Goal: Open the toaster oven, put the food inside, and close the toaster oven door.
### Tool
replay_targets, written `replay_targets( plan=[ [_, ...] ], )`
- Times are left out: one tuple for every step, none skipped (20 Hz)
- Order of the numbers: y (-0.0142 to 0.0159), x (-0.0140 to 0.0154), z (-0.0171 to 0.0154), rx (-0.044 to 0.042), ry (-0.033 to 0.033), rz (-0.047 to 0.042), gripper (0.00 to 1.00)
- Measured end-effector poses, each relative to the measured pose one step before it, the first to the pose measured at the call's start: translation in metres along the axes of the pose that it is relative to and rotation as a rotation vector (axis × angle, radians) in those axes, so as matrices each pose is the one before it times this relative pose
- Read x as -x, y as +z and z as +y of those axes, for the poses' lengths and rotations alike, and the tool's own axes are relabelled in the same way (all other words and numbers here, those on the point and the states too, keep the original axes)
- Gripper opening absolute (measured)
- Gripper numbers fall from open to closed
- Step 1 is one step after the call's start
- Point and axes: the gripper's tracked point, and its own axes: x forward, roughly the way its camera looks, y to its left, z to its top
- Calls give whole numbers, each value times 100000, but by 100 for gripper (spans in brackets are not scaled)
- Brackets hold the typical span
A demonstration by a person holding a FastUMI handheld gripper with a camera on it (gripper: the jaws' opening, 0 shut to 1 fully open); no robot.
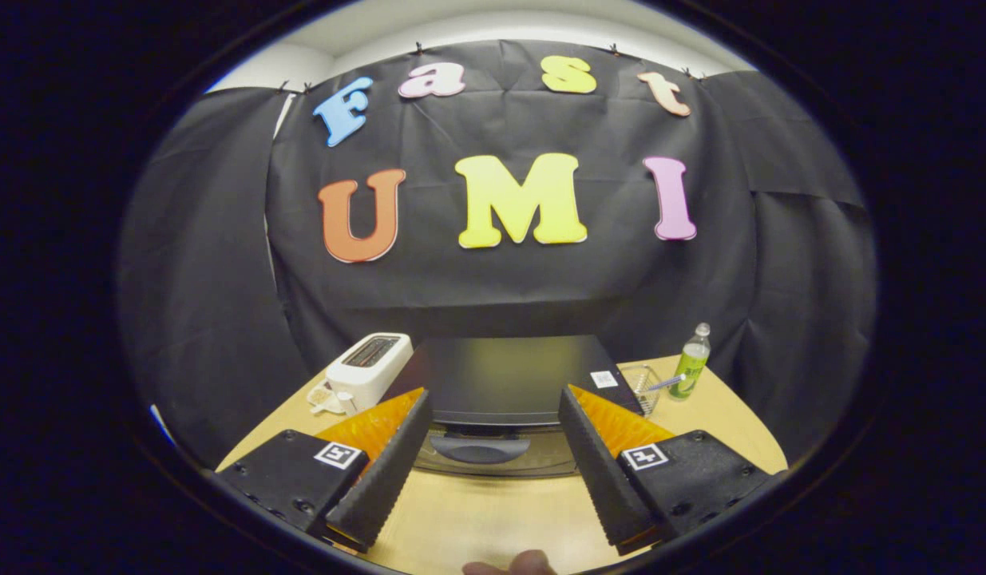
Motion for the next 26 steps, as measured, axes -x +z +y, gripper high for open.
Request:
replay_targets(
  plan=[
    [-910, -1372, 152, -106, 121, 1454, 100],
    [-744, -1328, 1, 68, -528, 1839, 100],
    [-882, -1212, -77, -64, -773, 1424, 100],
    [-707, -1178, -41, 111, -938, 1821, 100],
    [-942, -949, 54, -216, -390, 1609, 100],
    [-717, -797, 87, -363, -559, 1926, 100],
    [-656, -773, 22, -266, -434, 1602, 100],
    [-513, -479, 134, -129, -269, 1345, 100],
    [-527, -395, 117, 99, -228, 985, 100],
    [-411, -213, 124, 624, -147, 965, 100],
    [-507, -170, -17, 1216, -368, 707, 100],
    [375, -53, -20, 1318, -248, -2534, 100],
    [-259, -260, 98, 1438, 69, 609, 100],
    [257, 320, 30, 420, -702, -652, 100],
    [-455, -254, -62, 113, -744, 1251, 100],
    [25, 103, -13, 253, -492, -220, 100],
    [-194, -15, 58, -56, 27, 1092, 100],
    [-193, 277, 31, -433, 290, 220, 100],
    [-429, 451, 15, 80, 431, 1131, 100],
    [-532, 691, 60, -237, 329, 894, 100],
    [-902, 708, -25, -714, 222, 1382, 100],
    [-914, 636, 31, -630, 92, 1770, 100],
    [-1057, 648, 33, -287, -147, 2038, 100],
    [-969, 497, 27, 65, -455, 612, 100],
    [-1191, 625, 14, 169, -419, 1966, 100],
    [-823, 432, -82, -89, -314, 945, 100]
  ],
)
